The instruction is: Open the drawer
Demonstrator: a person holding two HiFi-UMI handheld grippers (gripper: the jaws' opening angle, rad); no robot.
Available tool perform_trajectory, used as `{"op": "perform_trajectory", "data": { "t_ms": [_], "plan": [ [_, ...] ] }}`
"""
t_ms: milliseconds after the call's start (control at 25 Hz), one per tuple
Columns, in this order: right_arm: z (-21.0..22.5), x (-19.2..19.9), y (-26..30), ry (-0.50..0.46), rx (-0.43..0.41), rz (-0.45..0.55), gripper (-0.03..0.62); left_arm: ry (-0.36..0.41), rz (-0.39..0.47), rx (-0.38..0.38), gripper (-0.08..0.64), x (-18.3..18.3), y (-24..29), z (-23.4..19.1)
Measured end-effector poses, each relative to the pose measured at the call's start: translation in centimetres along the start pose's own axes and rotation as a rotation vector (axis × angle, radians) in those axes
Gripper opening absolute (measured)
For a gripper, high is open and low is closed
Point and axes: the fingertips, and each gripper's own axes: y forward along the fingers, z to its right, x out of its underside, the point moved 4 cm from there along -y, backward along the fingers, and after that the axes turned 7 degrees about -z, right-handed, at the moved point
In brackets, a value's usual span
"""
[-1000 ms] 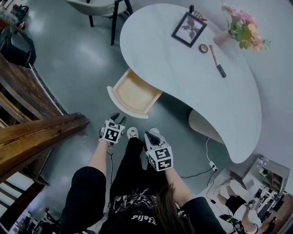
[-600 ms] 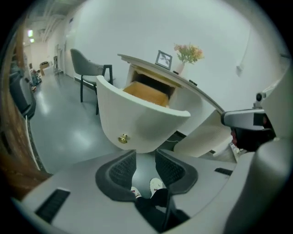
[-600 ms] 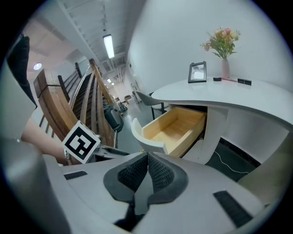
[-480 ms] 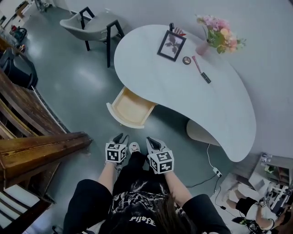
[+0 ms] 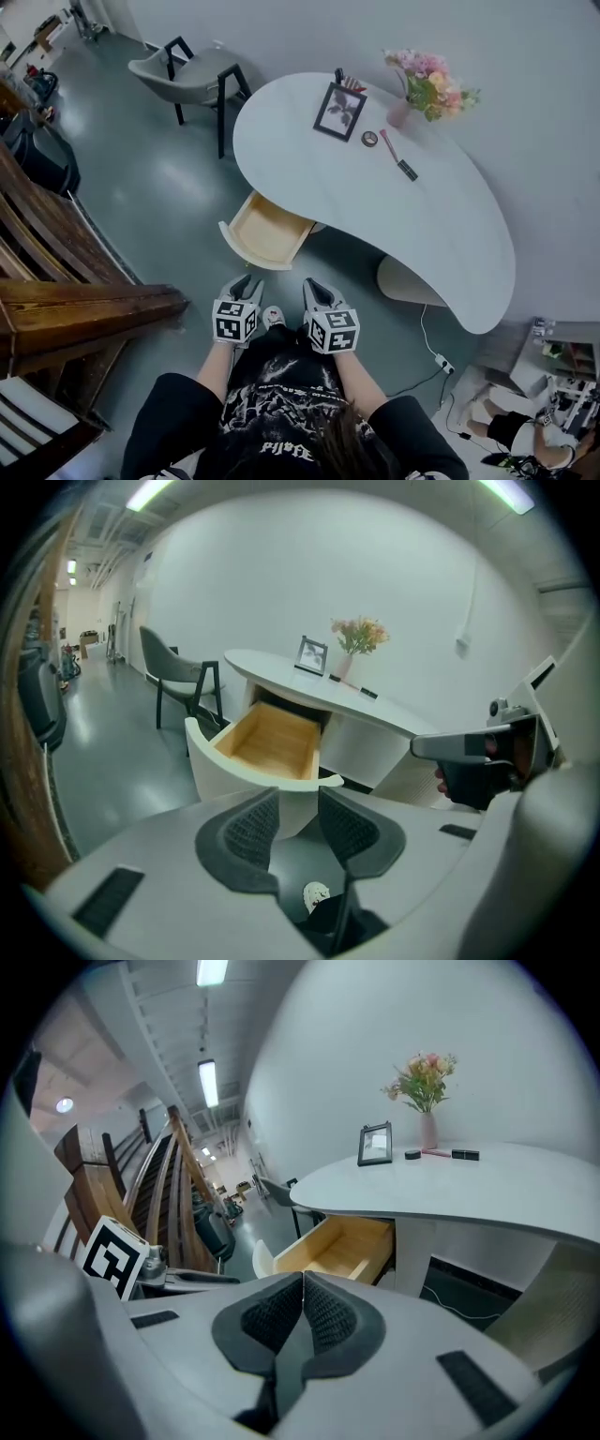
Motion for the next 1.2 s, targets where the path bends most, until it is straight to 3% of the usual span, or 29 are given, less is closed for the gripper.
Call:
{"op": "perform_trajectory", "data": {
  "t_ms": [120,360,720,1000,1200],
  "plan": [
    [0.2,-1.0,-0.7,0.033,-0.004,0.046,0.026,0.014,0.039,0.018,0.14,-0.9,-1.1,1.1],
    [-0.3,-3.2,-1.8,-0.034,0.012,0.105,0.026,0.076,0.135,0.027,0.14,-4.1,-3.0,2.6],
    [-0.2,-6.4,-4.4,-0.083,0.066,0.216,0.026,0.101,0.314,0.093,0.14,-9.3,-6.7,5.2],
    [0.3,-9.0,-7.0,-0.13,0.135,0.338,0.026,0.135,0.418,0.128,0.133,-11.3,-9.0,7.0],
    [0.2,-10.0,-8.1,-0.19,0.224,0.353,0.026,0.188,0.445,0.092,0.093,-11.9,-9.7,7.9]
  ]
}}
